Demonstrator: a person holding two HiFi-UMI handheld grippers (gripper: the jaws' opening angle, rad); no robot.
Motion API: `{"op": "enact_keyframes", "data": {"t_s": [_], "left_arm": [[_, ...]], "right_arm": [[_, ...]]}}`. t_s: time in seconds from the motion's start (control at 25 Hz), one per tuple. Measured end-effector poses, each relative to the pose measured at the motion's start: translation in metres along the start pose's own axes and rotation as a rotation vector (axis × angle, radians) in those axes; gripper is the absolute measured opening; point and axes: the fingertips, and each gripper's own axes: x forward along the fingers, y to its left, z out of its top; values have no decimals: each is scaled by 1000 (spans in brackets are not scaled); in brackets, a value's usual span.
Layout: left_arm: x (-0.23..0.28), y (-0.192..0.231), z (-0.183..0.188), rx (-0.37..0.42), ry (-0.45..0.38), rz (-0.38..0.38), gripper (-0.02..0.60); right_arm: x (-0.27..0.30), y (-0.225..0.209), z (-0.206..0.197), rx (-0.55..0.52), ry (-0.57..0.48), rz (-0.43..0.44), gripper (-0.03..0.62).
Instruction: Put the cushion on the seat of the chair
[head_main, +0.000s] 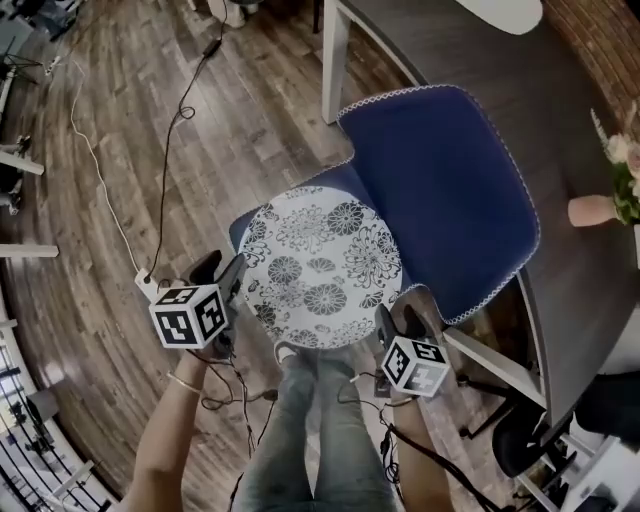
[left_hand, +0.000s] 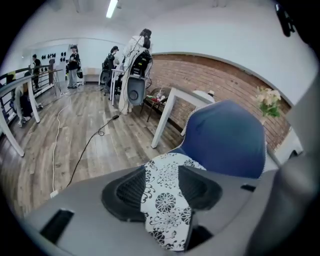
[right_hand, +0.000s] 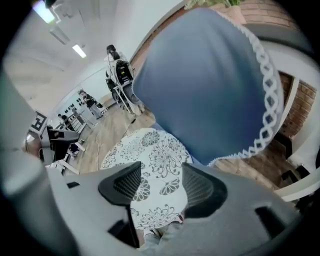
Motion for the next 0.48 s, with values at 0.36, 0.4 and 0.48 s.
{"op": "enact_keyframes", "data": {"t_s": [0.36, 0.4, 0.48], "left_arm": [[-148, -60, 94, 19, -281, -1, 97], [-166, -64, 103, 30, -310, 10, 77], [-201, -74, 123, 39, -375, 12, 34]], "right_arm": [[-128, 73, 139, -99, -305, 115, 134], [-146, 79, 152, -112, -338, 115, 124], [-183, 89, 175, -139, -399, 107, 111]]}}
